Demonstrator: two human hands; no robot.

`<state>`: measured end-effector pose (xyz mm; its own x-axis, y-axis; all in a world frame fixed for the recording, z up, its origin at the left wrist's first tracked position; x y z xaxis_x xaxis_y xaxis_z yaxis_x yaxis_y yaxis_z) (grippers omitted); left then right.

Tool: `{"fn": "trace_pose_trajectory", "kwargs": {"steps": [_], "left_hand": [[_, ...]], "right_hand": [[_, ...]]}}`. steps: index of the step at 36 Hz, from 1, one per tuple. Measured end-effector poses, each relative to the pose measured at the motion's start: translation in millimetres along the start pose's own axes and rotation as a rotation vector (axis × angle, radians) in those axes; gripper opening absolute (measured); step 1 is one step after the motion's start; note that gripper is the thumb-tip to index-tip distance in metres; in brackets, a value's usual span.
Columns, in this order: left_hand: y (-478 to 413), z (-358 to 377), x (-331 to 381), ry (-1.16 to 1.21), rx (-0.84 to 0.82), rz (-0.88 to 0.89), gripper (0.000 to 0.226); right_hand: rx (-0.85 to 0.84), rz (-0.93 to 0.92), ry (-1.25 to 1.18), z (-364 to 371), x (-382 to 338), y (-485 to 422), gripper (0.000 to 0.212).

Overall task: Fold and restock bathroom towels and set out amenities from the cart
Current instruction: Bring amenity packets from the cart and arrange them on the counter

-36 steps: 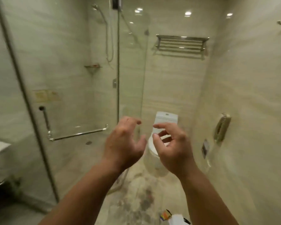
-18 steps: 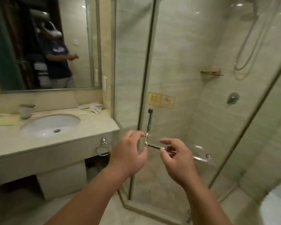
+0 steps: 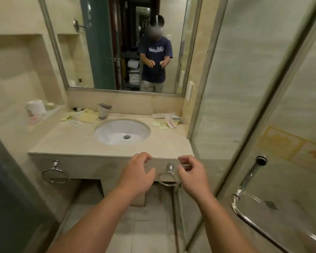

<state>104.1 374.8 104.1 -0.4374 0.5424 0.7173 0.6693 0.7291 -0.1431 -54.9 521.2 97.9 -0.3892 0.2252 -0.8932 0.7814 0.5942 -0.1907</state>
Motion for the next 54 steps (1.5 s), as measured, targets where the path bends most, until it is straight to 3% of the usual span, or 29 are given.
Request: {"fn": "trace_pose_trajectory", "kwargs": {"steps": [10,17,21,24,34,46,51,54], "left_hand": [[-194.1,83.2,-115.0,0.025,-0.169,-0.112,0.048],[-296.6,173.1,-178.6,-0.101,-0.247,-0.130,0.057],[-330.9,195.6,-200.5,-0.192,-0.134,-0.096,0.051],[-384.3,235.0,-223.5,-0.295,-0.095,-0.100,0.060],[-534.0,275.7,-224.7,-0.351,0.077,-0.140,0.077],[-611.4,300.2,-231.1,-0.455,-0.005,-0.166,0.063],[-624.8,294.0,-226.5,-0.439,0.111,-0.146,0.047],[-630.5,290.4,-225.8,-0.452,0.135,-0.172,0.049]], "right_hand": [[-0.005,0.223,0.061,101.0,101.4,-191.6,0.029],[-0.091,0.374,0.169,172.0,203.1,-287.0,0.057],[-0.153,0.359,0.207,201.3,235.0,-315.9,0.077],[-0.120,0.296,0.307,219.5,269.8,-365.3,0.088],[-0.101,0.129,0.554,260.0,292.3,-489.6,0.081],[-0.088,0.077,0.686,275.1,302.5,-556.1,0.060],[-0.093,0.087,0.740,279.5,301.1,-573.4,0.057],[-0.069,0.097,0.759,281.6,303.7,-579.1,0.057]]}}
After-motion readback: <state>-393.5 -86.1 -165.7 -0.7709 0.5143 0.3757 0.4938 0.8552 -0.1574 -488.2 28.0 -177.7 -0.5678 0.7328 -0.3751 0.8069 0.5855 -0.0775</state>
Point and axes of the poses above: each hand's wrist, its own y-axis away from the middle knuckle, its own z-axis out of the palm, x = y × z, the point moved 9 cm from there along -y, towards the middle knuckle, and after that the axes turned 1 degree about -z, right-handed, at the moved point
